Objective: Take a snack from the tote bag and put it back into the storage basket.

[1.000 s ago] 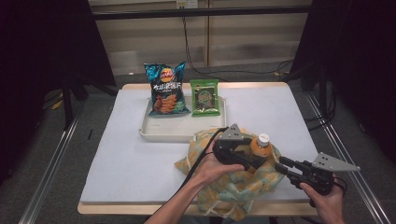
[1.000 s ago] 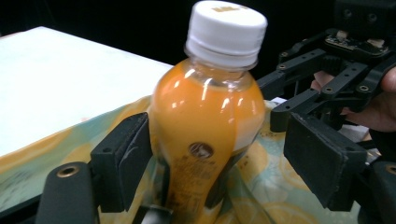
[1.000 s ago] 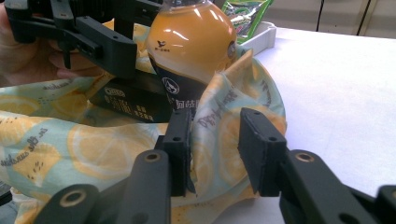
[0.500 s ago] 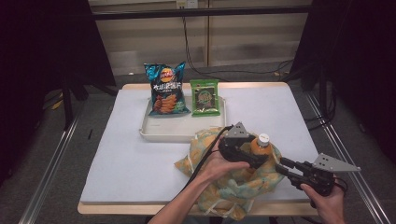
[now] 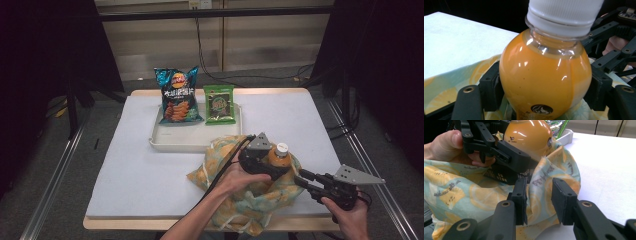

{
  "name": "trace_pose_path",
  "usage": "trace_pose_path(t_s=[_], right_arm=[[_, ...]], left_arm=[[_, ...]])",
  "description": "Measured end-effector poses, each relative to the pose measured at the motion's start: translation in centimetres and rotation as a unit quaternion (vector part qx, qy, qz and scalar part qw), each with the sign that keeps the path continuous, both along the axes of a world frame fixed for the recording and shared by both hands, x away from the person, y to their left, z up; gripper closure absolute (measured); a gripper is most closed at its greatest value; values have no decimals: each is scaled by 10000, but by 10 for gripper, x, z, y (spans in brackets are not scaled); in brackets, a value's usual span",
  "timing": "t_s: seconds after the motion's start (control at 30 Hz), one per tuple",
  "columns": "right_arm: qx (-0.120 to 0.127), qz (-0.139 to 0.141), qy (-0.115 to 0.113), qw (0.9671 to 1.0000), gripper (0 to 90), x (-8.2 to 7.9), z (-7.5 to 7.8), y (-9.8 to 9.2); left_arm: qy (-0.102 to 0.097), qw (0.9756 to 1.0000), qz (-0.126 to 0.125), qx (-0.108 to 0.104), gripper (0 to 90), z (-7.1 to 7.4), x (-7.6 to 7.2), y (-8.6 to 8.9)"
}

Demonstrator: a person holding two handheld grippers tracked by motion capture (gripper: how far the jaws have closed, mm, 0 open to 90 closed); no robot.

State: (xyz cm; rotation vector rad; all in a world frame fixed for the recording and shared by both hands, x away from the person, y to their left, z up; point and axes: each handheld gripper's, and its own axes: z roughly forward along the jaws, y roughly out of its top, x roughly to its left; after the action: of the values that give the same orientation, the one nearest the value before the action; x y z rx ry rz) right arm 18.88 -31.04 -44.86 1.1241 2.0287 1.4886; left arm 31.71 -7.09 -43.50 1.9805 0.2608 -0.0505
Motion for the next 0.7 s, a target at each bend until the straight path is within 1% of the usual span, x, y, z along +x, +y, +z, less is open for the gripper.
trace_pose_path(t_s=[0.03, 0.13, 0.2, 0.27, 0.33, 0.43, 0.47, 0.53, 0.57, 0.7], right_arm=[[0, 6, -8, 10000, 650, 0, 0, 0], [6, 5, -2, 10000, 650, 0, 0, 0], [2, 16, -18, 10000, 650, 0, 0, 0], [7, 18, -11, 10000, 650, 0, 0, 0], [9, 15, -8, 10000, 650, 0, 0, 0], [8, 8, -26, 10000, 646, 0, 0, -1], [5, 11, -37, 10000, 645, 0, 0, -1], [3, 12, -47, 10000, 645, 0, 0, -1], [-5, 27, -51, 10000, 642, 0, 1, 0], [2, 43, -58, 10000, 639, 0, 1, 0]], left_arm=[[24, 10000, -46, -27, 300, 0, 1, 1], [78, 9999, -73, 14, 302, 1, 4, 4], [97, 9998, -158, -18, 303, 1, 4, 6], [117, 9996, -239, -6, 303, 2, 4, 7], [88, 9995, -292, 21, 303, 4, 3, 9], [98, 9994, -335, -27, 304, 9, 1, 12], [105, 9993, -362, -81, 304, 10, 1, 13], [103, 9991, -401, -86, 304, 13, 1, 15], [132, 9988, -446, -164, 304, 16, 1, 18], [133, 9985, -483, -204, 304, 23, -2, 21]])
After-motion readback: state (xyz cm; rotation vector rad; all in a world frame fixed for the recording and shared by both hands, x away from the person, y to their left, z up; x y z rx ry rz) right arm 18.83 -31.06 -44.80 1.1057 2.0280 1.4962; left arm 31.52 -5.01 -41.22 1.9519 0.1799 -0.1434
